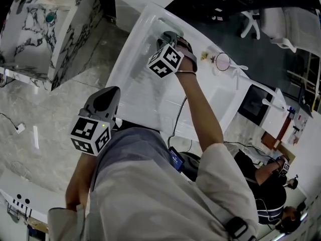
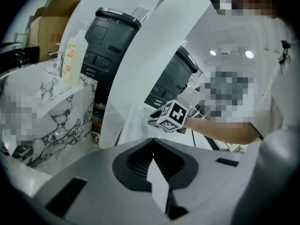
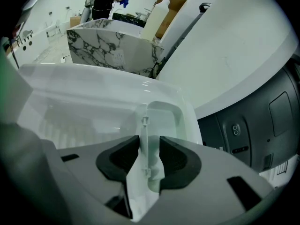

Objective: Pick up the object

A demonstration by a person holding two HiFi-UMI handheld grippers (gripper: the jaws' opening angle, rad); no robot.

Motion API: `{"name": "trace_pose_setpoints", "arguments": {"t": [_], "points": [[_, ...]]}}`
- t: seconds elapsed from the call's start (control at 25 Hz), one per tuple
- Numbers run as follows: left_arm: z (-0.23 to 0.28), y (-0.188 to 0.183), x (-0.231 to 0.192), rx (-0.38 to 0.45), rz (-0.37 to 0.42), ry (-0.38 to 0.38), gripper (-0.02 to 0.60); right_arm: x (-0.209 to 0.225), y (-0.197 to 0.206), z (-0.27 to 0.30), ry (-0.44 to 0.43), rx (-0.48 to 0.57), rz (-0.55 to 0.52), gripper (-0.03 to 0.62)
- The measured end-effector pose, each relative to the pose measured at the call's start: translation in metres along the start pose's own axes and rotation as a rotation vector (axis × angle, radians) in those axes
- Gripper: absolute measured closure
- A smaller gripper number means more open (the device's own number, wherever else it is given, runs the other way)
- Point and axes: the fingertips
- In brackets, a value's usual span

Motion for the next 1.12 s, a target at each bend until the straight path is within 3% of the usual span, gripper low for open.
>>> {"name": "trace_pose_setpoints", "arguments": {"t": [1.12], "points": [[-0.014,0.002,-0.004,0.013,0.008,0.015,0.575,-0.003,-0.001,-0.01,0.042,-0.025,-0.015,0.517]]}}
Point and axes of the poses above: the fingertips, and each gripper's own axes: z forward along the fingers, x to its right, y out of its underside, and after that the axes turned 15 degrees about z, right-handed
